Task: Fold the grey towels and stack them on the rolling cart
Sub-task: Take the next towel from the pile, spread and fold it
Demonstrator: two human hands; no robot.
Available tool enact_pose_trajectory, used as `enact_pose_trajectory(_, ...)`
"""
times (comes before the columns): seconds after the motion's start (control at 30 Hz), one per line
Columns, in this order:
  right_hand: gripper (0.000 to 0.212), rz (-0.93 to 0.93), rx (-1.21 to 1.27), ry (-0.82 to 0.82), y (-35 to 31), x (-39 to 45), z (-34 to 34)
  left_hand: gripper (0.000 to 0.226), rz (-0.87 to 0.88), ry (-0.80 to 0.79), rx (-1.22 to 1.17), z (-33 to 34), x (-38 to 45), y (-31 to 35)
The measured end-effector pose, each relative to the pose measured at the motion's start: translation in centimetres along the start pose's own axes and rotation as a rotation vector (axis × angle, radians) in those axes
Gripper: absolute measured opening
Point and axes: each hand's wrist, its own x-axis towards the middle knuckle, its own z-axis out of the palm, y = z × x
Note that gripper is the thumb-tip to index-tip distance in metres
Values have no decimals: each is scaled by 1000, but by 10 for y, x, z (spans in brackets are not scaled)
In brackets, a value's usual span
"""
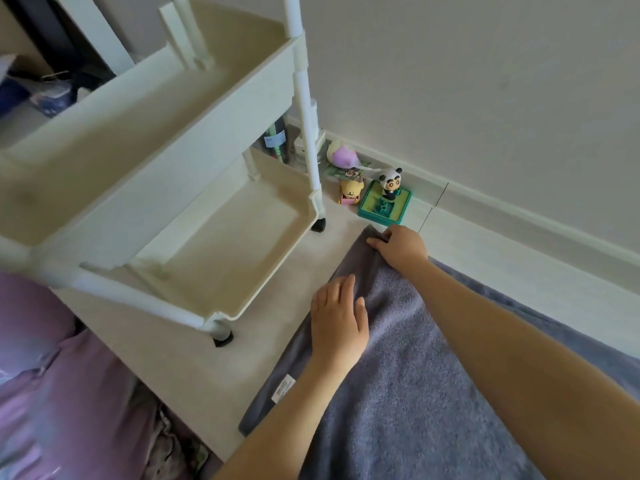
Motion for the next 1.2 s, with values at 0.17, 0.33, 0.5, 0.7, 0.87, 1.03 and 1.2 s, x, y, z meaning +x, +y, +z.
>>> enact_pose_trajectory(0.17, 39, -63, 32, -45, 5, -1, -6, 60, 87, -210, 149, 21, 27, -6)
enact_pose_trajectory(0.33, 49, -128, 111, -331, 53, -24, -39, 61, 106, -193, 214, 26, 24, -8)
enact_pose_trajectory(0.5, 40, -61, 134, -439, 110, -51, -73, 73, 90, -209, 214, 29, 35, 10)
enact_pose_trajectory(0.7, 43, 4, 50, -21, 152, -55, -73, 67, 150, -188, 232, 33, 43, 14)
enact_pose_trajectory(0.87, 40, 44, -236, 149, 143, -59, -44, 72, 92, -230, 311, 32, 45, 18)
enact_pose_trajectory(1.03, 54, -44, -409, 379, 143, -94, -38, 76, 69, -247, 353, 30, 42, 30)
enact_pose_trajectory(1.2, 49, -249, -273, 367, 110, -160, 28, 55, 243, -184, 140, 23, 12, 38)
